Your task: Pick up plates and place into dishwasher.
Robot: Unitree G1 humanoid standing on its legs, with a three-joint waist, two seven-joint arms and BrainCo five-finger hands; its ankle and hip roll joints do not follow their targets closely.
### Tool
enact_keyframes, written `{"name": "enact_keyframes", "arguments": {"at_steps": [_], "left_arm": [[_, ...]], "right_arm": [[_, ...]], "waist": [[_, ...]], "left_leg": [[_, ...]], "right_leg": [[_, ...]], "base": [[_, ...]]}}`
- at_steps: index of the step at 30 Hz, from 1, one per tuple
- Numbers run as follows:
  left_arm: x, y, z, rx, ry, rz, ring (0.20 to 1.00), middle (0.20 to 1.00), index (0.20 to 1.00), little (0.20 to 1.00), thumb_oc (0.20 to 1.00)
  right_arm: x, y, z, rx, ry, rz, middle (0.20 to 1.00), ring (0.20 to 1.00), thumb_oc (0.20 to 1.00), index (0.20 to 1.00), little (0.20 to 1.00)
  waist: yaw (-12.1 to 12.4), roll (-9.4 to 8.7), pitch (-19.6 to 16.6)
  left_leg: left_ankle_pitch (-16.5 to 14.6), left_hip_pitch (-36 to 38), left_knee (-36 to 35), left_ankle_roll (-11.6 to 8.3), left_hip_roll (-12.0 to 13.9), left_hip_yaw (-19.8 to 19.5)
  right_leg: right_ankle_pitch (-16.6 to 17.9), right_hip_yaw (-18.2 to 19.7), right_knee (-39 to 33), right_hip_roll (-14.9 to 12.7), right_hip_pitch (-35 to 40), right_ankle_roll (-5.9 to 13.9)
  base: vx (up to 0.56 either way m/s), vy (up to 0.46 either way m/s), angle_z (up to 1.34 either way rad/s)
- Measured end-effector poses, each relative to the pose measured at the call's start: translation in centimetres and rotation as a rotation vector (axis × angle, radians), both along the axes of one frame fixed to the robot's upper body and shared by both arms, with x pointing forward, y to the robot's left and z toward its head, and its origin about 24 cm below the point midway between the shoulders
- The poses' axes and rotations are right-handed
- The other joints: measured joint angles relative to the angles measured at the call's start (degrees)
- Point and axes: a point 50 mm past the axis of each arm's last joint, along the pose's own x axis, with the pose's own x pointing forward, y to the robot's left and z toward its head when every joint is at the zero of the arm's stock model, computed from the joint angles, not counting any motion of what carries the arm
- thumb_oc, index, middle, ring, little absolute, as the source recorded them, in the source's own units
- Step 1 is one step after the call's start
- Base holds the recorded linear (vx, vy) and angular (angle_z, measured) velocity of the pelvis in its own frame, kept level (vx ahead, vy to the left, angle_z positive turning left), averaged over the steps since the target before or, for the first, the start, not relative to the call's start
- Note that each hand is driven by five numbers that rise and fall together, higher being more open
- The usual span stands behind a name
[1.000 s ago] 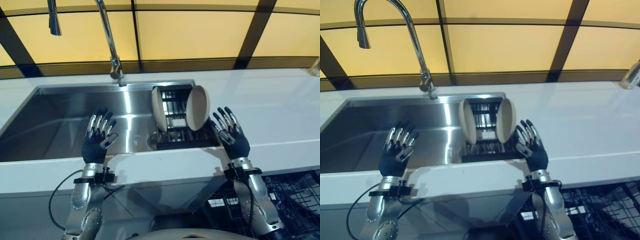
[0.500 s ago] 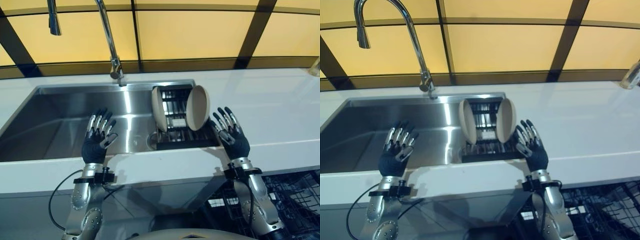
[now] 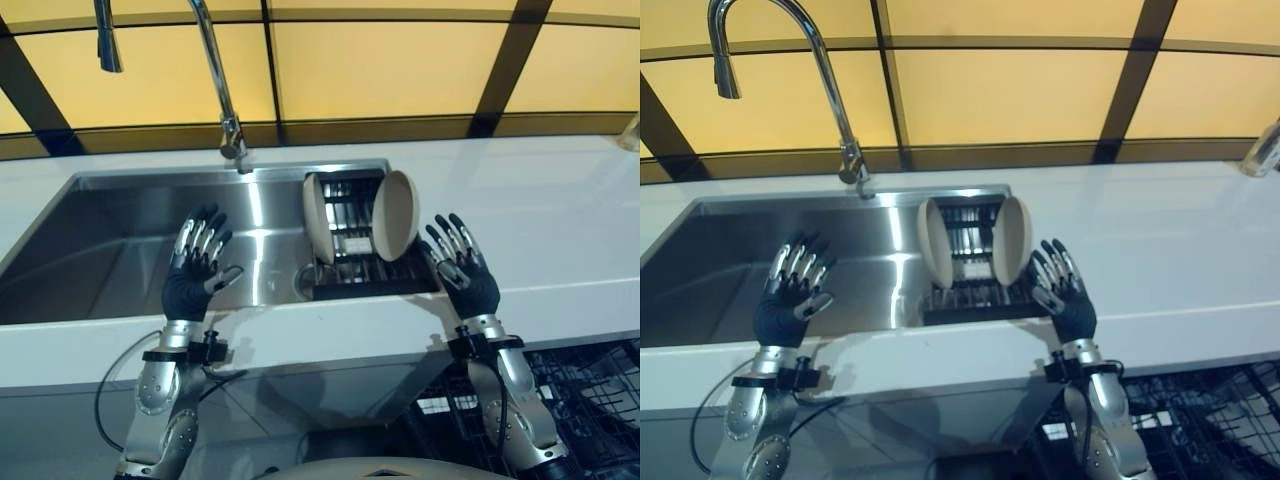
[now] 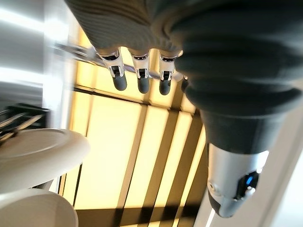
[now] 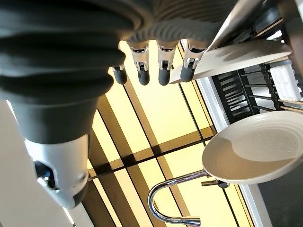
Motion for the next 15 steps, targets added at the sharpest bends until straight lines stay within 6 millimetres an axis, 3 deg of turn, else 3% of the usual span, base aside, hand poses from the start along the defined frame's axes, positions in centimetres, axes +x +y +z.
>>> {"name": "enact_keyframes", "arguments": {"at_steps": [6, 9, 15], "left_arm": [[1.9, 0.0, 4.5, 0.296, -0.218, 0.053, 1.0, 1.0, 1.0, 1.0, 1.0], [2.5, 0.3, 6.3, 0.547, -0.311, 0.089, 1.0, 1.0, 1.0, 1.0, 1.0], [3.8, 2.1, 8.1, 1.03, -0.363, 0.19, 1.0, 1.0, 1.0, 1.0, 1.0]], "right_arm": [[0.2, 0.2, 0.0, -0.008, 0.013, 0.018, 1.0, 1.0, 1.0, 1.0, 1.0], [0.3, 0.2, -0.1, -0.021, 0.029, 0.028, 1.0, 1.0, 1.0, 1.0, 1.0], [0.4, -0.1, -0.3, -0.053, 0.044, 0.051, 1.0, 1.0, 1.0, 1.0, 1.0]], "waist": [[-1.7, 1.48, -0.9], [-1.9, 2.05, -1.0], [-4.0, 3.41, -1.7]], "left_leg": [[0.0, 0.2, 0.0, 0.0, 0.0, 0.4], [-0.1, 1.0, 0.0, -0.1, 0.0, 1.7], [-0.2, 1.1, -0.3, -0.2, 0.0, 2.0]], "right_leg": [[0.1, 0.4, 0.0, 0.0, 0.0, -0.08], [0.3, 1.6, 0.0, 0.2, 0.0, -0.08], [0.2, 1.9, 0.0, 0.2, 0.0, 0.19]], "base": [[0.03, 0.028, -0.03], [0.03, 0.041, -0.19], [0.02, 0.042, -0.03]]}}
